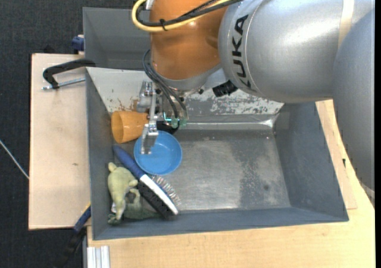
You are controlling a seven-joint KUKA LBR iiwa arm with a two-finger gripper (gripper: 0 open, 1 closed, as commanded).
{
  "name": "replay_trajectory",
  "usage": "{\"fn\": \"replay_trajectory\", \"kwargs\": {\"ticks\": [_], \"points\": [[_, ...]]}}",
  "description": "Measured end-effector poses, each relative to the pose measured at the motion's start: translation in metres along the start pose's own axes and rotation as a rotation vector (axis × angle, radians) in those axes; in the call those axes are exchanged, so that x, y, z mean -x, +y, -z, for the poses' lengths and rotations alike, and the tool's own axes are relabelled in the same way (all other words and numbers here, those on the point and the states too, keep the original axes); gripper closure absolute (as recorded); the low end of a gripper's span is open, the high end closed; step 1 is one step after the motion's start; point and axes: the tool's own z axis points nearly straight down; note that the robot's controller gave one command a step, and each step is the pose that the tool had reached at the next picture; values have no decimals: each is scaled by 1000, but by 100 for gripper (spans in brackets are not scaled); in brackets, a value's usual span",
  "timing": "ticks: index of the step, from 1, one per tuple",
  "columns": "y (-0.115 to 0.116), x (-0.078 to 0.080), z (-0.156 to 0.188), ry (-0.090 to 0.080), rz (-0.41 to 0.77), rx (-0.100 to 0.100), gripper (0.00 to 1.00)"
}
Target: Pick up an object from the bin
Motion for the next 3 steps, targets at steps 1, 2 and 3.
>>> {"fn": "replay_trajectory", "kwargs": {"ticks": [1, 2, 3], "points": [[-49, 4, -151, -16, 539, 0, 0], [-33, 6, -136, -12, 769, -2, 0], [-26, 22, -136, -13, 1183, -5, 0]]}}
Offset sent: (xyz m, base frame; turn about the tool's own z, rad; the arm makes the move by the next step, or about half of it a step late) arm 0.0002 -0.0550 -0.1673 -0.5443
